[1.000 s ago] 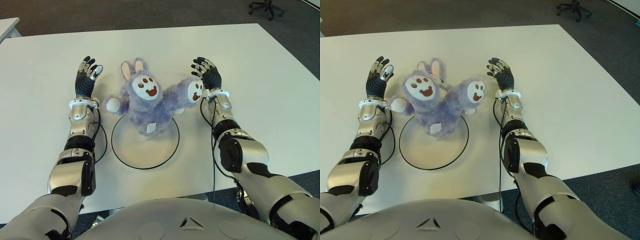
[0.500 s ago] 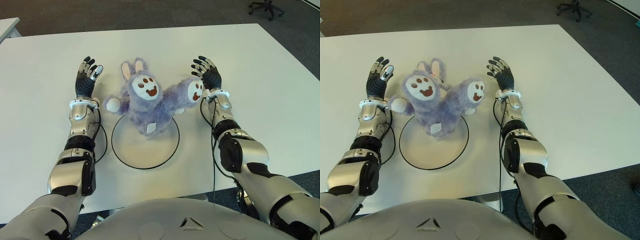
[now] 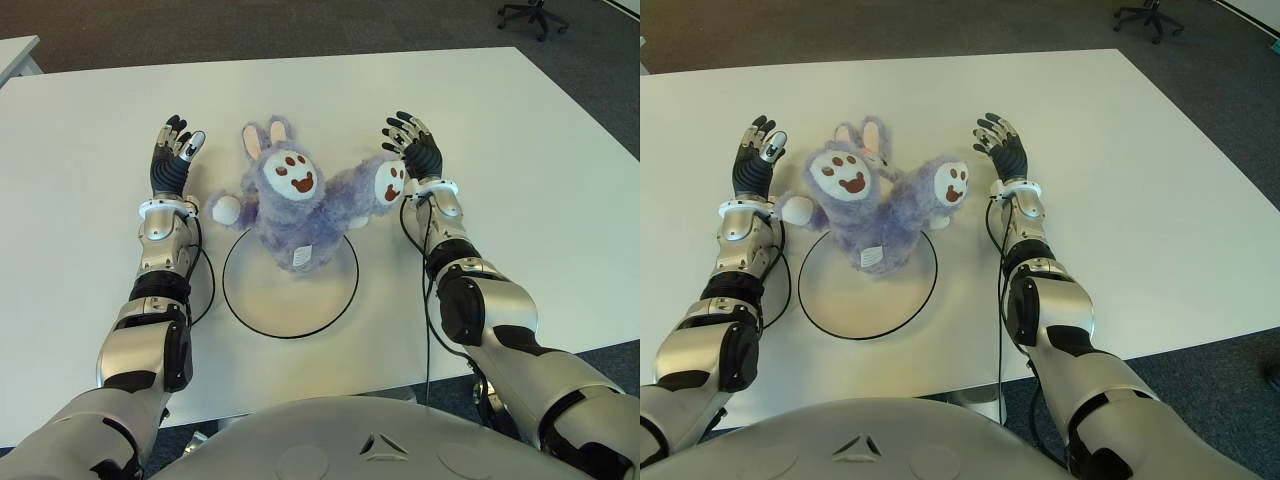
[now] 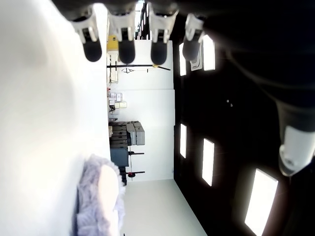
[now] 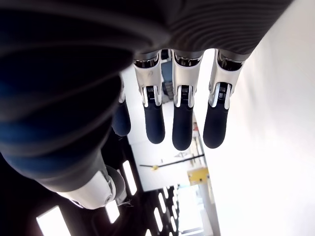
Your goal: Put the doll into the plate.
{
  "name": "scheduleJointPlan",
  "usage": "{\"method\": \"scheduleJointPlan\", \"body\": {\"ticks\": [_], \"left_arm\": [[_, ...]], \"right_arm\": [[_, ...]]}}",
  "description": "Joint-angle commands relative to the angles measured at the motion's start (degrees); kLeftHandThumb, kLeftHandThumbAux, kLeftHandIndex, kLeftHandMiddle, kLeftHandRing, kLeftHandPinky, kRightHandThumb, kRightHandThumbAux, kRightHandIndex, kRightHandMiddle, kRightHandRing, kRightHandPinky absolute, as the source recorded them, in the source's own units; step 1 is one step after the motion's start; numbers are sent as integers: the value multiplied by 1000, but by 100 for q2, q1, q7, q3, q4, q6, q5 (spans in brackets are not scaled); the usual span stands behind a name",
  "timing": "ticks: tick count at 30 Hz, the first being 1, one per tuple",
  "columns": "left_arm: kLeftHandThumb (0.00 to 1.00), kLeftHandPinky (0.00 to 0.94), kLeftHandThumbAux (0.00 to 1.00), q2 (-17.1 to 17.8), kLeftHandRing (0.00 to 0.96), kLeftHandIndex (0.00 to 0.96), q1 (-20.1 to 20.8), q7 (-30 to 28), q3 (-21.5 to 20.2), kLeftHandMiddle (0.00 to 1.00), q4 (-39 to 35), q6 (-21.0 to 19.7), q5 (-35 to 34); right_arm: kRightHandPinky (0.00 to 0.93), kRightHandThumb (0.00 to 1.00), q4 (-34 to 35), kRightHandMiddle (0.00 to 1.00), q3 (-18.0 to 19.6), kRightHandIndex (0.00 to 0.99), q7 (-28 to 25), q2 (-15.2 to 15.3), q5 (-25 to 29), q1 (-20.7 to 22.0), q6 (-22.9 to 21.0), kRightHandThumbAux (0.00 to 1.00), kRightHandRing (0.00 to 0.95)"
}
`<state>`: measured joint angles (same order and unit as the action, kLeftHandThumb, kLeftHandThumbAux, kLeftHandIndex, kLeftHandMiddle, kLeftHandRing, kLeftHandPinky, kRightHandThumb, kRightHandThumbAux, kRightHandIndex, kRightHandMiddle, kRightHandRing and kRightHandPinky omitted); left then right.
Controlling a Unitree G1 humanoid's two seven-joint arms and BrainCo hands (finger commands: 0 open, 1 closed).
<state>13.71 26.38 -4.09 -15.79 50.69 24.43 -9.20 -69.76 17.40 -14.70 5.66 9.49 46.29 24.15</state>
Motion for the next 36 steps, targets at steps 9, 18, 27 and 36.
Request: {"method": "scheduleJointPlan", "body": {"ticks": [9,18,27,36], "left_arm": [[0,43,531,-398,65,0,-548,171,37,84,318,-221,9],[0,42,521,-366,60,0,-505,265,84,75,340,-314,86],[0,40,520,-344,59,0,-441,341,119,71,379,-389,129],[1,62,518,-321,67,0,-384,403,159,76,425,-458,172]], "right_arm": [[315,514,-224,239,7,187,52,-92,22,-354,-240,748,262],[298,513,-236,230,7,191,77,-94,21,-330,-241,748,248],[299,515,-258,225,8,189,78,-83,18,-292,-275,749,242],[300,505,-277,228,16,187,68,-71,24,-261,-296,753,244]]}}
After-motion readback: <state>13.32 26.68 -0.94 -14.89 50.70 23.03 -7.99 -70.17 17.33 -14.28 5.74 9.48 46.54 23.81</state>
